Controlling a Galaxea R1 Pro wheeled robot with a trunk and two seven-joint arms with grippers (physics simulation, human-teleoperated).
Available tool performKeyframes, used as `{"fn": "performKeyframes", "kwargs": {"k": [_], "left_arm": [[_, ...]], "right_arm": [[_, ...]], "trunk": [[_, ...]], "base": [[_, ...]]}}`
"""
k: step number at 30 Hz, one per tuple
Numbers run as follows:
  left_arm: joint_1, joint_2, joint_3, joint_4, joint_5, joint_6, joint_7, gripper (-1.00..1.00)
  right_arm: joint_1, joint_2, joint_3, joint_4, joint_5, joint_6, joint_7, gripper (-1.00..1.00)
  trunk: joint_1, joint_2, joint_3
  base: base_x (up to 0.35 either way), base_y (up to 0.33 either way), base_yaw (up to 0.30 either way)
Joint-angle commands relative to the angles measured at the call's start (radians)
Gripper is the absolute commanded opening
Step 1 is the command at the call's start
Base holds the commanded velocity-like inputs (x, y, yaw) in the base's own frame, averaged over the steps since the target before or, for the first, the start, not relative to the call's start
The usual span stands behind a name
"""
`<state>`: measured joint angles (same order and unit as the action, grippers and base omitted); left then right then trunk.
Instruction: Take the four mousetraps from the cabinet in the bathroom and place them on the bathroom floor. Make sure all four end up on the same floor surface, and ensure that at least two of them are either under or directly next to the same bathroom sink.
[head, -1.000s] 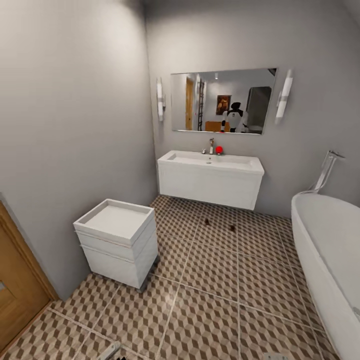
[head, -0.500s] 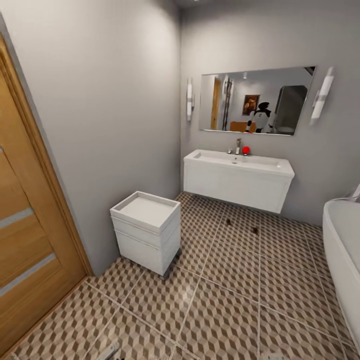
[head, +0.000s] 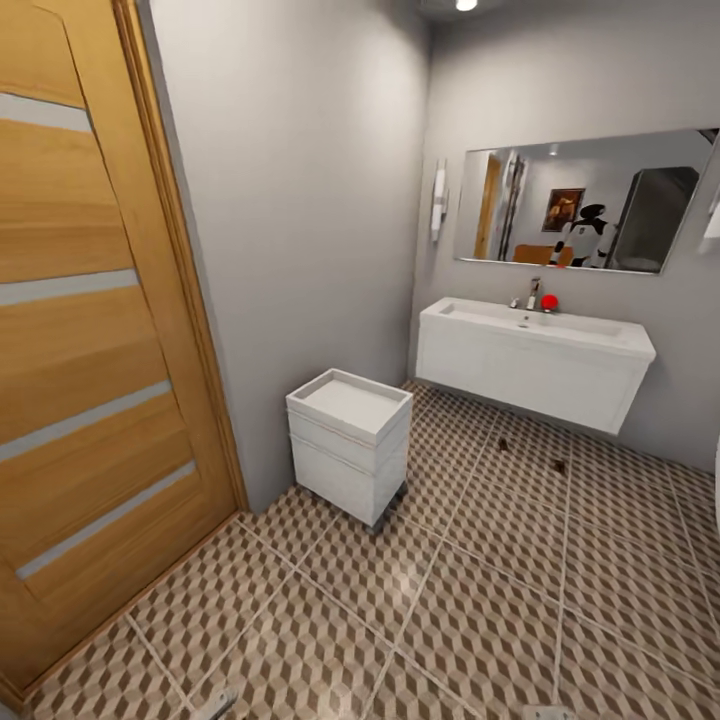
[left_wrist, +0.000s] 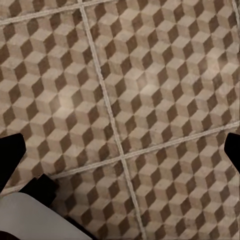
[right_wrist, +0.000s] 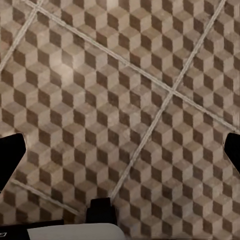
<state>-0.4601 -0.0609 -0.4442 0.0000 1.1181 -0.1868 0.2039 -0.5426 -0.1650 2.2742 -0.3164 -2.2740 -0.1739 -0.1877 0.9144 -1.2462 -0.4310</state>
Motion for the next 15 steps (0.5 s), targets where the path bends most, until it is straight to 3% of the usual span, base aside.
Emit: {"fn": "performKeyframes", "kwargs": {"k": [1,7,15], "left_arm": [[-0.001,0.000,-0.008,0.000,0.006,-0.002,0.004,1.00],[-0.001,0.000,-0.008,0.000,0.006,-0.002,0.004,1.00],[-0.001,-0.001,-0.008,-0.001,0.005,0.001,-0.003,1.00]], "right_arm": [[-0.002,-0.001,0.008,-0.005,-0.009,-0.009,-0.004,1.00],[-0.002,0.001,0.008,-0.005,-0.008,-0.009,-0.005,1.00],[-0.002,0.005,0.008,-0.006,-0.007,-0.009,-0.008,1.00]], "trunk": [[-0.001,-0.001,-0.001],[-0.001,-0.001,-0.001],[-0.001,-0.001,-0.001]], "base": [[-0.305,0.147,0.289],[-0.211,0.110,0.290],[-0.042,0.023,0.291]]}}
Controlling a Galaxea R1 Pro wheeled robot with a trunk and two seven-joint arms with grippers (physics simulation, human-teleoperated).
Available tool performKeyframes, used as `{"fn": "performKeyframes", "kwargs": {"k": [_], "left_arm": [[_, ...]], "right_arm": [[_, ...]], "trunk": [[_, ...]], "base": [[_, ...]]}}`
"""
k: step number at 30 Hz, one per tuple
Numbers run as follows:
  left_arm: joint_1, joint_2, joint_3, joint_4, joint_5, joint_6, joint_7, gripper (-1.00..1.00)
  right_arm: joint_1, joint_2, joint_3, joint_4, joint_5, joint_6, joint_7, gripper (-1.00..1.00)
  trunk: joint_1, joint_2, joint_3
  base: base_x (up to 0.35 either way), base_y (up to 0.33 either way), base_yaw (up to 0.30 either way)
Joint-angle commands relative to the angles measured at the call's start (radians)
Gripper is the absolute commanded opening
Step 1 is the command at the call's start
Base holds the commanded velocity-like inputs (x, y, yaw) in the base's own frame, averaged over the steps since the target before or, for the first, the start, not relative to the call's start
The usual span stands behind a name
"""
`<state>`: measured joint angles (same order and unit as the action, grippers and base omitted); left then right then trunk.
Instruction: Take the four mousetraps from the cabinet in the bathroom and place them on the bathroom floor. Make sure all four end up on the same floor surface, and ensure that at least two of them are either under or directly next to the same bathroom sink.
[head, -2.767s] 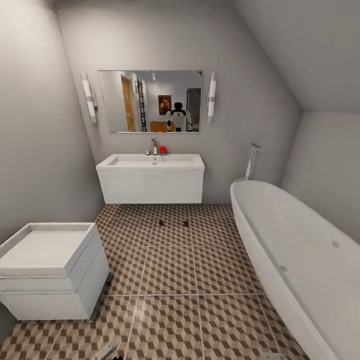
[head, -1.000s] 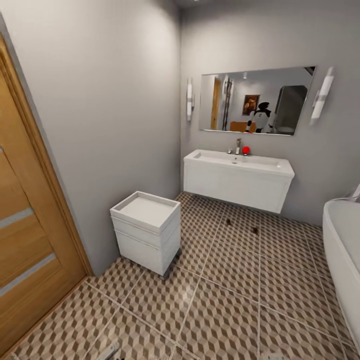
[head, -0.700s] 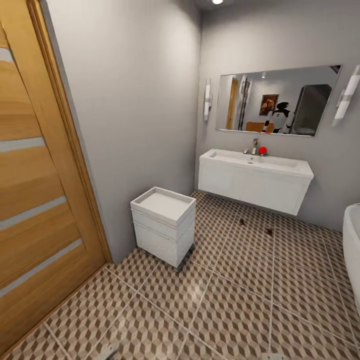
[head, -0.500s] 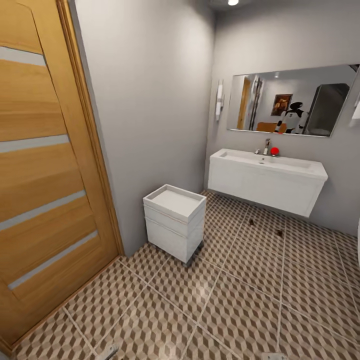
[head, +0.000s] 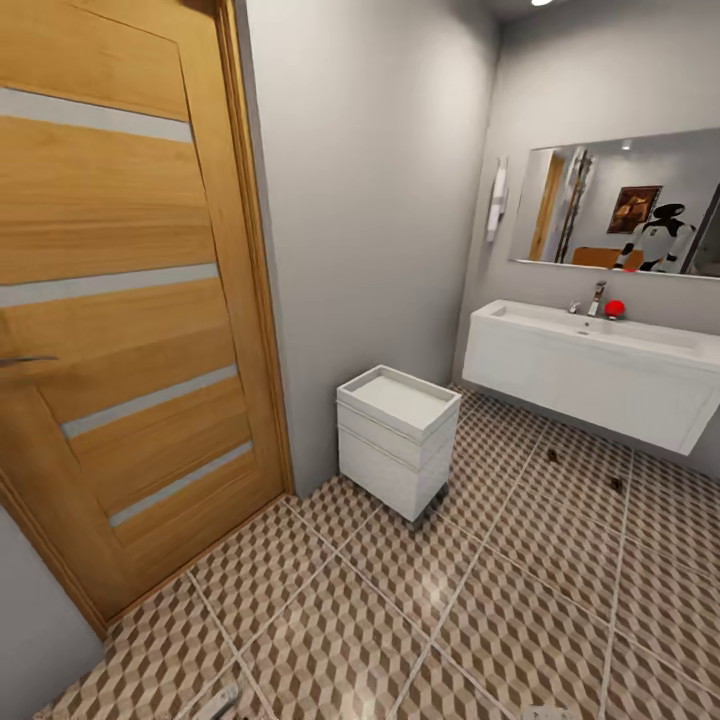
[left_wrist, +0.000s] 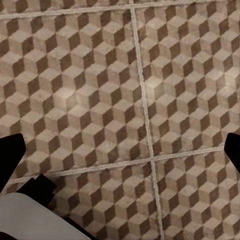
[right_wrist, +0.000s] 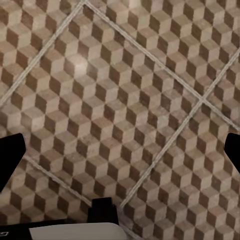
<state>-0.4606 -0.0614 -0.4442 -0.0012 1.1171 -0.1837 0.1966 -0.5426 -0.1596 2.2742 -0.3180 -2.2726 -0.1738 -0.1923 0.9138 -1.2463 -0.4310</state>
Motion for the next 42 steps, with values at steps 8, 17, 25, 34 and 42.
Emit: {"fn": "performKeyframes", "kwargs": {"k": [8,17,25,34,42], "left_arm": [[0.000,-0.001,-0.007,-0.002,0.006,-0.003,0.003,1.00],[-0.001,-0.007,-0.007,-0.001,0.006,0.001,0.000,1.00],[0.000,-0.013,-0.006,0.001,0.007,0.000,0.009,1.00],[0.000,-0.014,-0.005,0.001,0.007,0.000,0.011,1.00],[0.000,-0.014,-0.005,0.001,0.007,-0.002,0.012,1.00]], "right_arm": [[-0.002,0.002,0.008,-0.012,-0.008,-0.009,-0.008,1.00],[-0.002,0.011,0.008,-0.036,-0.008,-0.010,-0.023,1.00],[-0.002,0.012,0.008,-0.042,-0.008,-0.015,-0.029,1.00],[-0.002,0.012,0.008,-0.042,-0.008,-0.018,-0.030,1.00],[-0.002,0.011,0.008,-0.043,-0.008,-0.020,-0.030,1.00]], "trunk": [[0.000,-0.001,-0.001],[0.000,-0.001,-0.001],[0.000,-0.001,-0.001],[0.000,-0.001,-0.001],[0.000,-0.001,-0.001]], "base": [[-0.006,0.003,0.291],[-0.001,0.000,0.291],[0.000,0.000,0.296],[0.000,0.000,0.297],[0.000,0.000,0.297]]}}
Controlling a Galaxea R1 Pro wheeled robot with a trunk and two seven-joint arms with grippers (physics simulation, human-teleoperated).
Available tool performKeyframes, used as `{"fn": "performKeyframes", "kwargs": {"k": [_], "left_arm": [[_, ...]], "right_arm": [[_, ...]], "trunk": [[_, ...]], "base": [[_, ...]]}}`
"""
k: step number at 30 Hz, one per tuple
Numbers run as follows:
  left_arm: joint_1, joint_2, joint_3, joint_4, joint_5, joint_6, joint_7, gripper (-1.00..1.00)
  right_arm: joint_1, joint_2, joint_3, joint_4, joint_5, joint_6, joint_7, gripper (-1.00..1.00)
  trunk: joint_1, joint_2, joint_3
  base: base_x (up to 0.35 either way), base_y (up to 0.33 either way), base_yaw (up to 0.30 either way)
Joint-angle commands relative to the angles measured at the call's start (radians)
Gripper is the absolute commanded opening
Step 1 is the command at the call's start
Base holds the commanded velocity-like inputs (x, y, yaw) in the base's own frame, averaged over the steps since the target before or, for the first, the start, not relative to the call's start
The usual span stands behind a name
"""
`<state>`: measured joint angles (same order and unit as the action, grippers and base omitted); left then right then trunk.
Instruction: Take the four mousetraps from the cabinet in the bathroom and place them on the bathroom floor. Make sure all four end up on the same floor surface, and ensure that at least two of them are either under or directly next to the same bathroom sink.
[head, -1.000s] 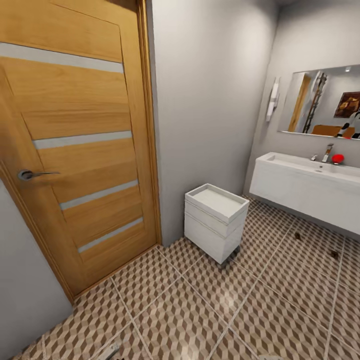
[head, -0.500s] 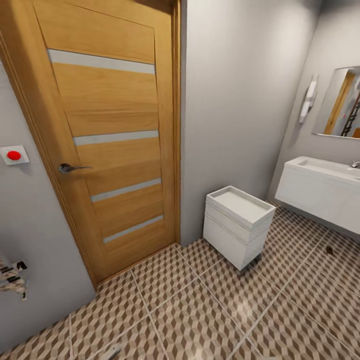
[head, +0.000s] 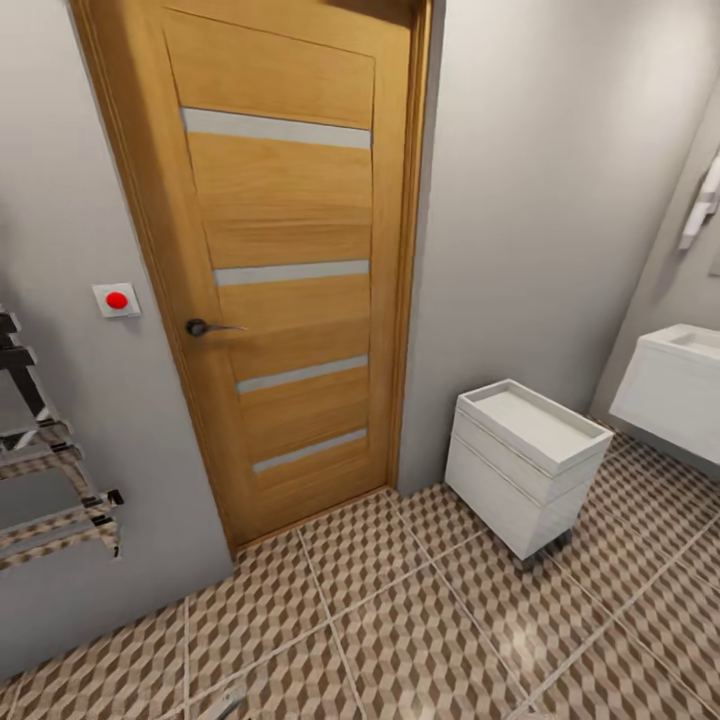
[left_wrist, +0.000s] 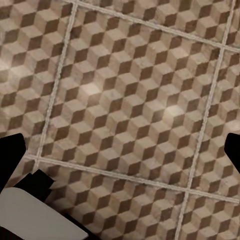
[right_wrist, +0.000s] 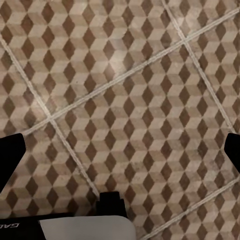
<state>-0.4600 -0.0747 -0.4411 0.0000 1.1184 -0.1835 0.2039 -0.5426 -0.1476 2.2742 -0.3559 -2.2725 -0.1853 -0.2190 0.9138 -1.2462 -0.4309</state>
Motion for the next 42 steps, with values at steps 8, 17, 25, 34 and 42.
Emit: {"fn": "performKeyframes", "kwargs": {"k": [8,17,25,34,42], "left_arm": [[-0.001,-0.001,-0.008,0.000,0.006,-0.002,0.005,1.00],[-0.001,-0.005,-0.008,0.000,0.006,-0.002,0.005,1.00],[-0.001,-0.008,-0.008,0.000,0.006,-0.001,0.005,1.00],[-0.001,-0.008,-0.008,0.000,0.006,-0.001,0.005,1.00],[-0.001,-0.008,-0.009,0.000,0.006,-0.001,0.005,1.00]], "right_arm": [[-0.002,-0.001,0.008,-0.005,-0.009,-0.009,-0.003,1.00],[-0.002,-0.001,0.008,-0.005,-0.009,-0.010,-0.003,1.00],[-0.002,-0.001,0.008,-0.005,-0.009,-0.010,-0.003,1.00],[-0.002,-0.001,0.008,-0.005,-0.009,-0.010,-0.003,1.00],[-0.002,-0.001,0.008,-0.005,-0.009,-0.010,-0.003,1.00]], "trunk": [[0.000,-0.001,-0.001],[0.000,-0.001,-0.001],[0.000,-0.001,-0.001],[0.000,-0.001,-0.002],[0.000,-0.001,-0.005]], "base": [[0.000,0.000,0.297],[0.000,0.000,0.297],[0.000,0.000,0.297],[0.000,0.000,0.297],[0.000,0.000,0.297]]}}
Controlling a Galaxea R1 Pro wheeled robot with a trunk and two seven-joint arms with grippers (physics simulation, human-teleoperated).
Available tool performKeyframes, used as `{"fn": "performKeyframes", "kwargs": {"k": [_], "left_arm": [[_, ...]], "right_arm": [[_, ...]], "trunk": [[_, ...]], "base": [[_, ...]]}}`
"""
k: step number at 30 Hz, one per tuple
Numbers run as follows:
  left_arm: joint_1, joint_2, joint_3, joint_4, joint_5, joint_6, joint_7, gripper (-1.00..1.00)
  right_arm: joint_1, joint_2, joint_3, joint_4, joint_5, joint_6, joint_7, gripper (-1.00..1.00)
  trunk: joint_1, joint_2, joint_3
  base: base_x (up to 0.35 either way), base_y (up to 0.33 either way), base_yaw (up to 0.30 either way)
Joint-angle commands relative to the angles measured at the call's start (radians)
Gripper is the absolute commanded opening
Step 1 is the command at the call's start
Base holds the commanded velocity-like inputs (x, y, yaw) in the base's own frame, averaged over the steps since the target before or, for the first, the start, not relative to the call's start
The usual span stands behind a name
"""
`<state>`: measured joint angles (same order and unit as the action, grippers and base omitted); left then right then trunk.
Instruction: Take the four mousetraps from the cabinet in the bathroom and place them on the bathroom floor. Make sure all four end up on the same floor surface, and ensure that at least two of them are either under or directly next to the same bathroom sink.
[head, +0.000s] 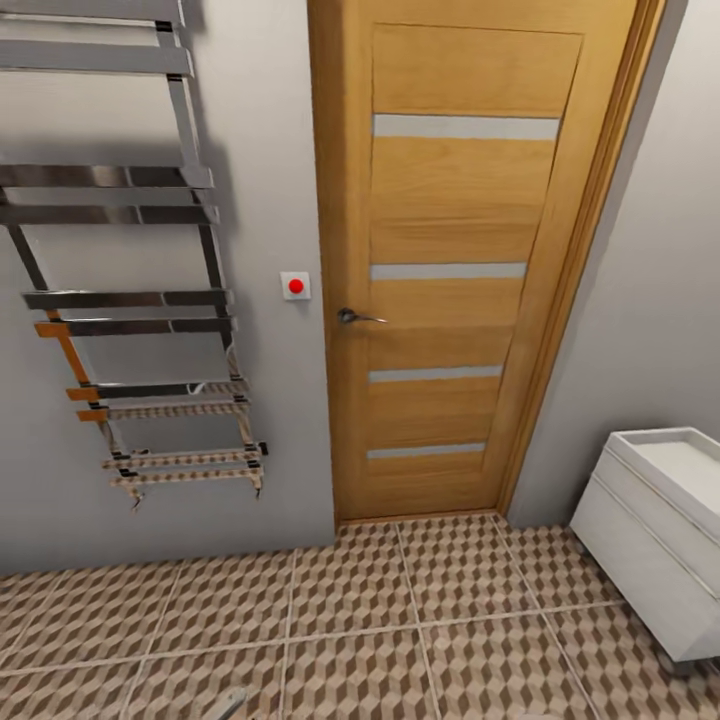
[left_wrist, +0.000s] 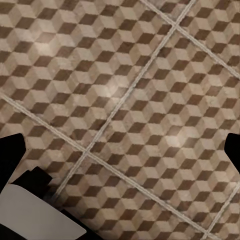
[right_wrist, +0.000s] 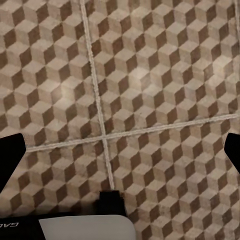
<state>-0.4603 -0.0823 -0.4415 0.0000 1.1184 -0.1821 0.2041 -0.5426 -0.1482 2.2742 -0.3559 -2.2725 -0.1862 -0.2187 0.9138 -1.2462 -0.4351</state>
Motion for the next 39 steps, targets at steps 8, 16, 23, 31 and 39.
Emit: {"fn": "performKeyframes", "kwargs": {"k": [8,16,23,31,39], "left_arm": [[0.000,-0.004,-0.008,0.000,0.006,-0.002,0.005,1.00],[0.000,-0.006,-0.008,0.000,0.006,-0.002,0.006,1.00],[-0.001,-0.007,-0.008,0.000,0.006,-0.002,0.006,1.00],[-0.001,-0.007,-0.008,0.000,0.006,-0.002,0.006,1.00],[0.000,-0.008,-0.008,0.000,0.006,-0.002,0.006,1.00]], "right_arm": [[-0.002,-0.001,0.008,-0.005,-0.009,-0.009,-0.003,1.00],[-0.002,-0.001,0.008,-0.005,-0.009,-0.009,-0.003,1.00],[-0.002,-0.001,0.008,-0.005,-0.008,-0.009,-0.002,1.00],[-0.002,0.001,0.008,-0.017,-0.006,-0.008,-0.003,1.00],[-0.002,-0.001,0.008,-0.025,-0.007,-0.008,-0.004,1.00]], "trunk": [[0.000,-0.001,-0.004],[0.000,-0.001,-0.007],[0.000,-0.001,-0.009],[0.000,-0.001,-0.010],[0.000,-0.001,-0.010]], "base": [[0.000,0.000,0.297],[0.000,0.000,0.297],[0.000,0.000,0.218],[0.000,0.000,0.093],[0.000,0.000,0.247]]}}
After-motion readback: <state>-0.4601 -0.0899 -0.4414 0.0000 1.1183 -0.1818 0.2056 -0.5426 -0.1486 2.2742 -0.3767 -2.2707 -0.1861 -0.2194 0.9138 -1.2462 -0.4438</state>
